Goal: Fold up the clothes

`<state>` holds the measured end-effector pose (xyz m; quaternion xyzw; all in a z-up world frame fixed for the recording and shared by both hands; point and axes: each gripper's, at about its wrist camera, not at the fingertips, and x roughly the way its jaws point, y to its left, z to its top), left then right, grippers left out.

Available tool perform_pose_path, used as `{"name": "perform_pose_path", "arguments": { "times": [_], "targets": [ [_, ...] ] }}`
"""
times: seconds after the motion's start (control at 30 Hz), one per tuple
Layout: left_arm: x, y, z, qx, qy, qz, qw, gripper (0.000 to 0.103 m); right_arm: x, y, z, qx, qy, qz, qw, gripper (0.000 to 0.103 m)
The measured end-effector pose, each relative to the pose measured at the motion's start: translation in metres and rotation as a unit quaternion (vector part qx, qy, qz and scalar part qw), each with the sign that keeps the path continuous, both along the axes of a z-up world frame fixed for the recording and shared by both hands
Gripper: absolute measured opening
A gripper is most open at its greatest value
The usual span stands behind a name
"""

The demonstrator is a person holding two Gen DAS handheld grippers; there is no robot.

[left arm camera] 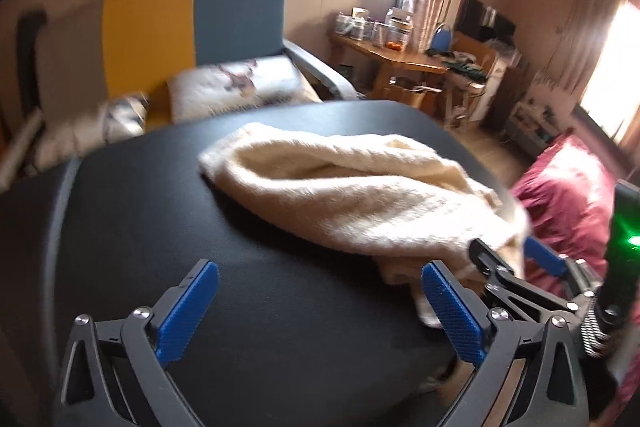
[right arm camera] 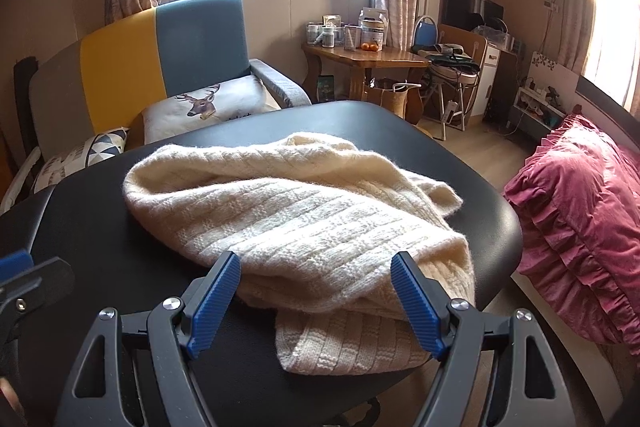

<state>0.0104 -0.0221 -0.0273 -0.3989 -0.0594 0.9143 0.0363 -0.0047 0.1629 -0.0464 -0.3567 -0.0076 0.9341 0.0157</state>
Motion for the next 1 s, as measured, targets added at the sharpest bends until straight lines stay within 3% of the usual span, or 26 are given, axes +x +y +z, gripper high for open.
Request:
{"name": "perform_pose_path", "arguments": {
  "times": [0.1, 0.23, 0.37, 0.47, 0.57, 0.67, 0.73, 0.83, 1.0],
  "targets": [
    [0.003, -0.01, -0.008, 0.026, -0.008, -0.003, 0.9996, 0.103, 0.002, -0.004, 0.0, -0.004, 0.005, 0.024, 1.0, 0.079],
    [0.007, -0.03, -0.023, 0.066, -0.026, -0.005, 0.9975, 0.103, 0.006, -0.011, -0.002, -0.038, 0.005, 0.125, 0.991, 0.079],
    [0.014, -0.067, -0.045, 0.113, -0.057, -0.002, 0.9919, 0.103, -0.007, -0.027, 0.008, -0.095, -0.019, 0.254, 0.962, 0.079],
    [0.025, -0.098, -0.058, 0.12, -0.059, 0.005, 0.991, 0.103, -0.036, -0.05, 0.021, -0.119, -0.049, 0.33, 0.935, 0.079],
    [0.042, -0.129, -0.069, 0.111, -0.054, 0.021, 0.9921, 0.103, -0.076, -0.086, 0.023, -0.078, -0.099, 0.382, 0.916, 0.079],
    [0.056, -0.158, -0.081, 0.109, -0.061, 0.04, 0.9913, 0.103, -0.117, -0.118, 0.016, 0.0, -0.129, 0.387, 0.913, 0.078],
    [0.065, -0.176, -0.089, 0.116, -0.07, 0.061, 0.9889, 0.103, -0.137, -0.138, 0.006, 0.052, -0.152, 0.39, 0.906, 0.068],
    [0.082, -0.204, -0.1, 0.121, -0.082, 0.099, 0.9843, 0.103, -0.161, -0.164, -0.005, 0.133, -0.142, 0.383, 0.903, 0.056],
    [0.095, -0.236, -0.116, 0.12, -0.098, 0.147, 0.9769, 0.103, -0.208, -0.198, -0.034, 0.211, -0.144, 0.365, 0.895, 0.056]
  ]
}}
